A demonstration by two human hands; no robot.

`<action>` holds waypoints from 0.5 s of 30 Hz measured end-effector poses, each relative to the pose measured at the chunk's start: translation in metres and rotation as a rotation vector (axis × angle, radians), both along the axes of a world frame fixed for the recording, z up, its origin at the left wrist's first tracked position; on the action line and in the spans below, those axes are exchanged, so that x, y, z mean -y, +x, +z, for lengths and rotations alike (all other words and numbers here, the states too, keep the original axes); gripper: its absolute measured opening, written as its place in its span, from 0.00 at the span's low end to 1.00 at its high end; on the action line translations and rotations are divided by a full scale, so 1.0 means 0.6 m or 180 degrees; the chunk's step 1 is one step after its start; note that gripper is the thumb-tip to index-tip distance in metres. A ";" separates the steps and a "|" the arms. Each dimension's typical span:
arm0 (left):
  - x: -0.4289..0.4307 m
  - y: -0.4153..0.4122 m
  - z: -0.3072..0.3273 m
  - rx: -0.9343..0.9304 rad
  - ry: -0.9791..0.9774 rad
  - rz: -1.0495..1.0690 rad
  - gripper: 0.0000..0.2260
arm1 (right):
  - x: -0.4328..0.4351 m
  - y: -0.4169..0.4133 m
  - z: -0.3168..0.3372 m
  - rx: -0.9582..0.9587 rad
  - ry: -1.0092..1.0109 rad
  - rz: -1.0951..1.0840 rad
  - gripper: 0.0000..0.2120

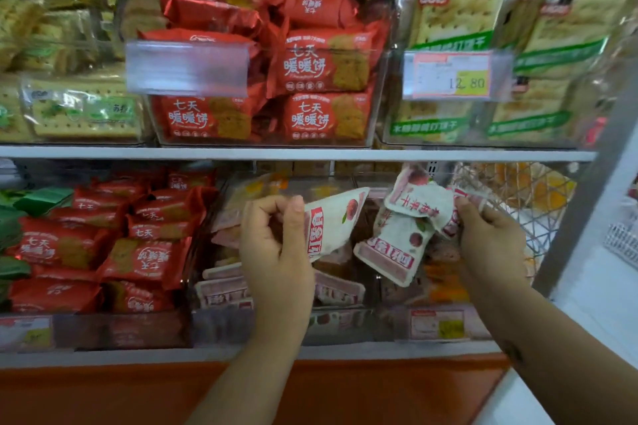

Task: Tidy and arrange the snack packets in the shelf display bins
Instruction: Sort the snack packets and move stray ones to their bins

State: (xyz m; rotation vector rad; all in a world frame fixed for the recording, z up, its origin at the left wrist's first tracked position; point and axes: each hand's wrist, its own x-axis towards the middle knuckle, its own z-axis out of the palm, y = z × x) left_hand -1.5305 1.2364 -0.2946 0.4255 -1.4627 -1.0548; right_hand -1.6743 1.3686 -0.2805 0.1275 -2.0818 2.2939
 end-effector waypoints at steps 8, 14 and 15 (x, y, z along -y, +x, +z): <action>-0.074 -0.167 0.022 0.0187 -0.0587 0.0044 0.08 | -0.032 -0.124 -0.016 0.0712 -0.0620 -0.0768 0.16; -0.083 -0.238 0.007 0.0240 -0.0691 0.0075 0.09 | -0.052 -0.169 -0.033 0.0816 0.0199 0.0340 0.05; -0.083 -0.243 0.001 0.0289 -0.0846 0.0065 0.08 | -0.051 -0.169 -0.035 0.0793 0.0183 0.0530 0.02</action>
